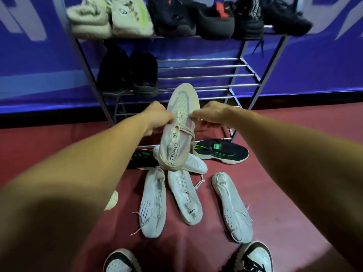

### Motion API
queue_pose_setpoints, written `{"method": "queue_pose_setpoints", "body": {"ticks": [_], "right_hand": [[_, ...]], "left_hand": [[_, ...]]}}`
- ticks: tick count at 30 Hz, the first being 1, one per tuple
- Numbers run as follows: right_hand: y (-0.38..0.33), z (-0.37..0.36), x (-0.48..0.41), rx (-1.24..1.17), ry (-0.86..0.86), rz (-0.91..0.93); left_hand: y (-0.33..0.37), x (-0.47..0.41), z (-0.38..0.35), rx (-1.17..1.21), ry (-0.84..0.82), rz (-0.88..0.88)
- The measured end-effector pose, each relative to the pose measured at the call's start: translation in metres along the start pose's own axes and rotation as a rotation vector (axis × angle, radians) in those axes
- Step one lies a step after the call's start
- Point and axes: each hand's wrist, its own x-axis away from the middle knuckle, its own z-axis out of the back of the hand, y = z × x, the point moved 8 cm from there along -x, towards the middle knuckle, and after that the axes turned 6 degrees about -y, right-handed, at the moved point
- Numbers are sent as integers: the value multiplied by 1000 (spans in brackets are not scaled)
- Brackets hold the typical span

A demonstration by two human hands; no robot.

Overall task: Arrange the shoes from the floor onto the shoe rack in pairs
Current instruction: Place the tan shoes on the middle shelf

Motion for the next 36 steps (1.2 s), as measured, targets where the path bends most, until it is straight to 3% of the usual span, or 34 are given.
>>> {"method": "queue_pose_setpoints", "body": {"ticks": [3, 5, 10, 16, 19, 26, 32, 36], "right_hand": [[1, -18, 11, -85, -252, -34], [-3, -23, 14, -206, -333, -28], [-14, -1, -2, -280, -149, 65], [-23, 6, -15, -479, 29, 124], [-30, 7, -18, -541, 97, 142], [-35, 17, -28, -632, 250, 185], [-26, 14, -36, -580, 162, 223], [-11, 7, -34, -535, 66, 105]], "left_hand": [[22, -2, 11, 1, 16, 4], [29, -4, 16, 40, 25, 23], [30, -11, 30, 176, 68, 22], [12, -11, 24, 259, -168, 42], [-2, -11, 27, 166, -202, 104], [-1, -15, 26, 294, -75, 111], [-1, -16, 23, 551, -56, 175], [-2, -18, 21, 622, -46, 194]]}}
